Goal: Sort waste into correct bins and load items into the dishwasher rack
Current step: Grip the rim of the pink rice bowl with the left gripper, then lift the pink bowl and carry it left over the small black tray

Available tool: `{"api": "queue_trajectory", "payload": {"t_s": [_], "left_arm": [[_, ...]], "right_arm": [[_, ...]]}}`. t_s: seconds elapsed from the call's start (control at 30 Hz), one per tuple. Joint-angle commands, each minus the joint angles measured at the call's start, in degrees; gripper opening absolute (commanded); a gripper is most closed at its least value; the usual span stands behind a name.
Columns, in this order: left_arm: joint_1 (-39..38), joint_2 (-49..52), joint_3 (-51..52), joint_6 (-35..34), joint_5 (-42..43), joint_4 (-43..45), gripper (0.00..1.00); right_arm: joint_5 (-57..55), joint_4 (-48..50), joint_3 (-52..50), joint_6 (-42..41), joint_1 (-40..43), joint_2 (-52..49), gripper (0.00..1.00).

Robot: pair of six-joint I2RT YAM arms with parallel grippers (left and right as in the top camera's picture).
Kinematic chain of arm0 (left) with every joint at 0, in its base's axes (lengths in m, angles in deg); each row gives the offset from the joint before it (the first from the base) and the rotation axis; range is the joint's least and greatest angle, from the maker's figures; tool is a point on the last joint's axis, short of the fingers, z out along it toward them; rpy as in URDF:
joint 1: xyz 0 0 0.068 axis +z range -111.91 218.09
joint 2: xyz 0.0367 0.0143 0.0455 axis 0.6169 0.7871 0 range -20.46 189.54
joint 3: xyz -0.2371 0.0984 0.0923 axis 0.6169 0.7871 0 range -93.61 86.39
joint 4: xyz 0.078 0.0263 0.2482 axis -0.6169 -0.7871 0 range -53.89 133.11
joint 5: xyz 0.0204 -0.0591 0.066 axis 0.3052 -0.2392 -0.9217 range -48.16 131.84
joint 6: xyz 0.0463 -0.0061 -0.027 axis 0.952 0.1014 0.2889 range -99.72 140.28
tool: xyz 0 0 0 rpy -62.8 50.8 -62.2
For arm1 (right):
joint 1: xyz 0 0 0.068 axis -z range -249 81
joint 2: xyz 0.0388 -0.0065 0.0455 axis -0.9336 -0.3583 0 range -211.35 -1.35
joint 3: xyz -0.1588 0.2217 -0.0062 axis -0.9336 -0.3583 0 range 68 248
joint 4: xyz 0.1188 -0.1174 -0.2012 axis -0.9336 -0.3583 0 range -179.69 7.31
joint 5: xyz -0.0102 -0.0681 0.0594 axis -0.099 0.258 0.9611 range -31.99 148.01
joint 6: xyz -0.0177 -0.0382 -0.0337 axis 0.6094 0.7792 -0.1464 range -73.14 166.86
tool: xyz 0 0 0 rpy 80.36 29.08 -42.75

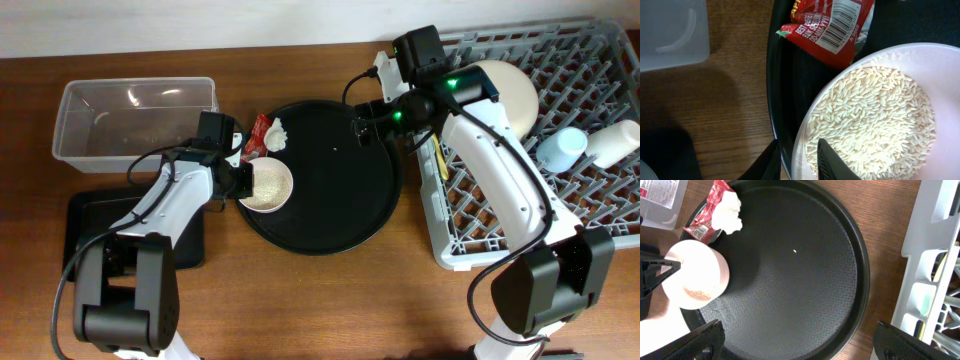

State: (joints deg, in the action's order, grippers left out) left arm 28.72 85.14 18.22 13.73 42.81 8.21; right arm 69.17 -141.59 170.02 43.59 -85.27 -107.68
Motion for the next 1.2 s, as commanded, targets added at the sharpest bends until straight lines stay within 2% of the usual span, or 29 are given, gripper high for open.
{"api": "queue_trajectory", "payload": {"t_s": [0.0, 0.27, 0.5, 1.17], "left_arm": [[-0.11, 0.37, -1.09, 0.13, -0.96, 0.09, 0.23], [-0.11, 1.14, -1.09, 0.13, -0.74, 0.11, 0.23], [-0.11, 1.64, -1.09, 0.13, -0.35, 0.17, 0.01], [-0.11, -3.23, -4.5, 0.11, 1.81, -4.13, 0.01]], "right_arm": [[-0.92, -0.04, 0.13, -0.44, -0.2, 0.79, 0.98], [-0.92, -0.07, 0.13, -0.44, -0.2, 0.79, 0.98], [-0.92, -0.39, 0.13, -0.44, -0.2, 0.79, 0.98], [-0.92, -0.39, 0.13, -0.44, -0.2, 0.79, 0.98]]}}
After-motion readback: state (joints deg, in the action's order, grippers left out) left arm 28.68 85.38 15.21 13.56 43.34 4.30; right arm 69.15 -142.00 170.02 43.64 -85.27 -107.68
